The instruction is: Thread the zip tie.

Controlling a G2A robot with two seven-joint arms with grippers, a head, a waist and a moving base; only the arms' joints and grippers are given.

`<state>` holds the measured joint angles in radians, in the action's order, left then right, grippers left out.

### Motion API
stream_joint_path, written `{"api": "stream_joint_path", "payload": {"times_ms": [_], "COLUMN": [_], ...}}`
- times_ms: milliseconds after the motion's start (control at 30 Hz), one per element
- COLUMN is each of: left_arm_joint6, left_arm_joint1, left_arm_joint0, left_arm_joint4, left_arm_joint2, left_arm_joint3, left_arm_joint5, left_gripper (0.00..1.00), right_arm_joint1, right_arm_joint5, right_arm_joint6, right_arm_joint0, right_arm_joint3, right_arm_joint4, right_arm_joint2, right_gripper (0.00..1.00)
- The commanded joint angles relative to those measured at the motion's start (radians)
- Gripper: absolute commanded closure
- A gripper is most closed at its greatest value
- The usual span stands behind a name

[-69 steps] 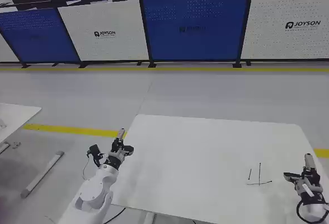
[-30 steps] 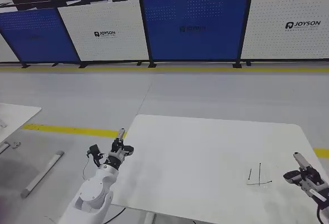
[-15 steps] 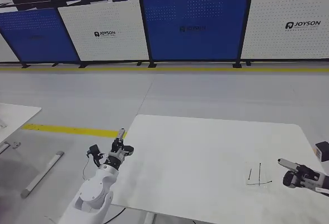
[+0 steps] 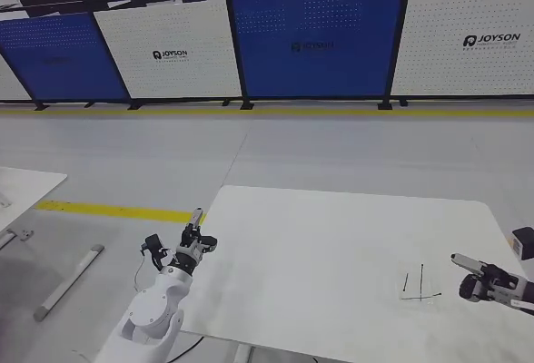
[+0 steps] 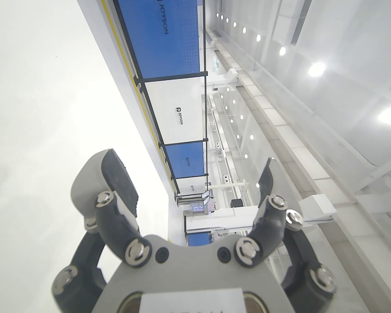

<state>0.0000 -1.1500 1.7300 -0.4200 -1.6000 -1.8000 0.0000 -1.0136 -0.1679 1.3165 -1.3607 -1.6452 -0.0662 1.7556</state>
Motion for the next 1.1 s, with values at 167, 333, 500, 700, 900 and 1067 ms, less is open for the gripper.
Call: {"api": "stream_joint_path", "payload": {"times_ms": [167,333,500,700,900,1067], "left_arm_joint6": [0.0,0.0,0.0,0.0,0.0,0.0], "left_arm_joint1": [0.0,0.0,0.0,0.0,0.0,0.0], "left_arm_joint0": [0.0,0.0,0.0,0.0,0.0,0.0], "left_arm_joint4": [0.0,0.0,0.0,0.0,0.0,0.0], "left_arm_joint2": [0.0,0.0,0.0,0.0,0.0,0.0], "left_arm_joint3": [0.0,0.0,0.0,0.0,0.0,0.0], "left_arm_joint5": [0.0,0.0,0.0,0.0,0.0,0.0], "left_gripper": [0.0,0.0,0.0,0.0,0.0,0.0], "right_arm_joint1": [0.03,0.101,0.136,0.136,0.136,0.157], "right_arm_joint5": [0.016,-0.004,-0.027,-0.027,-0.027,-0.051], "right_arm_joint6": [0.074,0.074,0.074,0.074,0.074,0.074], "right_arm_joint0": [0.07,0.19,0.262,0.262,0.262,0.288], "right_arm_joint3": [-0.015,0.032,0.085,0.085,0.085,0.13], "right_arm_joint4": [0.061,0.064,-0.013,-0.013,-0.013,-0.003], "right_arm_joint2": [-0.094,-0.286,-0.382,-0.382,-0.382,-0.388], "right_gripper": [0.0,0.0,0.0,0.0,0.0,0.0]}}
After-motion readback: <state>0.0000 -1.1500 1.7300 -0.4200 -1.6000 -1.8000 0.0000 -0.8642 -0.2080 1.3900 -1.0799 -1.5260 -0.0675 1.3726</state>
